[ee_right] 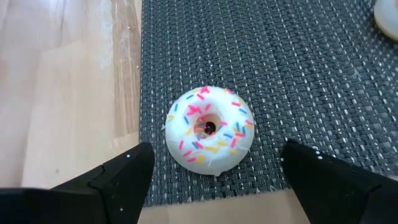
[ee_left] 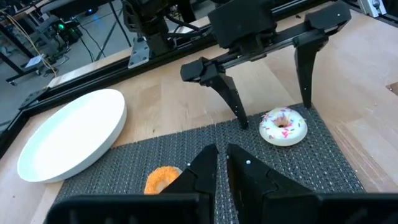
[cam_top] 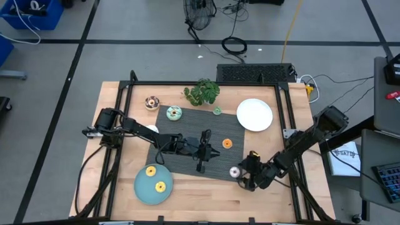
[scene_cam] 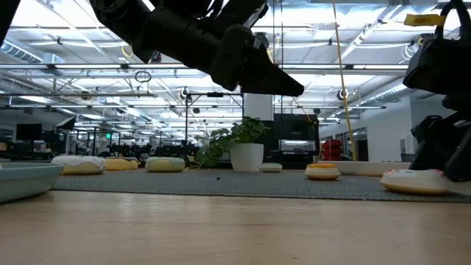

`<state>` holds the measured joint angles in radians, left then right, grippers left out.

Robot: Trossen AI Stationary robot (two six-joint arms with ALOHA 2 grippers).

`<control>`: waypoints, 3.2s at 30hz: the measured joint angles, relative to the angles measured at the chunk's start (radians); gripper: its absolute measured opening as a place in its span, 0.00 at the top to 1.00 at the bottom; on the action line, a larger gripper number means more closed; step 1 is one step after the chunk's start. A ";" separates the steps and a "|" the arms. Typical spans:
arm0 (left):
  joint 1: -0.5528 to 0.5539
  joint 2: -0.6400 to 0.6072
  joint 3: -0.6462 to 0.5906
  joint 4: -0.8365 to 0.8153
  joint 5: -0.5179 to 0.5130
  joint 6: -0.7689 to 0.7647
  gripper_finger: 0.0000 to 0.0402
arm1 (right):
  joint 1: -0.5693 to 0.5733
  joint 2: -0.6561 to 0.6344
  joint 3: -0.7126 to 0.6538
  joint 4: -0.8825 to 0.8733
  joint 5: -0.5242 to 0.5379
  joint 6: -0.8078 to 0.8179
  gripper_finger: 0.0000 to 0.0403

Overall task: Pick & Place donuts
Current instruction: Put the small white donut on the blue plate

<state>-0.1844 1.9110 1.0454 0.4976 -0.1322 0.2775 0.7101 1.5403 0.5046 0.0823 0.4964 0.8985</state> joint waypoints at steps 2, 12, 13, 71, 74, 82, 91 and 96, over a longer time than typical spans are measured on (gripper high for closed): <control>0.000 0.000 0.000 0.000 0.000 0.000 0.90 | -0.001 0.001 0.000 -0.002 0.022 -0.019 0.17; 0.000 0.000 0.000 0.000 0.000 0.002 0.92 | -0.003 0.002 -0.002 -0.001 0.088 -0.051 0.32; 0.000 0.000 0.000 0.000 0.000 0.001 0.92 | -0.003 0.002 -0.002 -0.001 0.096 -0.051 0.34; 0.000 0.000 -0.001 0.000 0.000 -0.006 0.92 | -0.100 0.175 -0.013 0.428 0.077 -0.390 0.47; 0.000 0.000 -0.001 0.000 0.000 -0.006 0.92 | -0.111 0.175 -0.013 0.436 0.078 -0.387 0.54; 0.000 0.000 -0.001 0.000 0.000 -0.006 0.92 | -0.136 0.175 -0.014 0.461 0.075 -0.395 0.69; 0.000 0.000 -0.001 0.001 0.000 -0.005 0.92 | -0.149 0.176 -0.014 0.546 0.092 -0.529 0.82; -0.001 0.000 -0.001 0.013 0.000 -0.036 0.92 | -0.148 0.176 -0.014 0.661 0.109 -0.670 0.88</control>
<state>-0.1856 1.9110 1.0447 0.5110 -0.1318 0.2412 0.5621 1.7161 0.4904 0.7438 0.6051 0.2283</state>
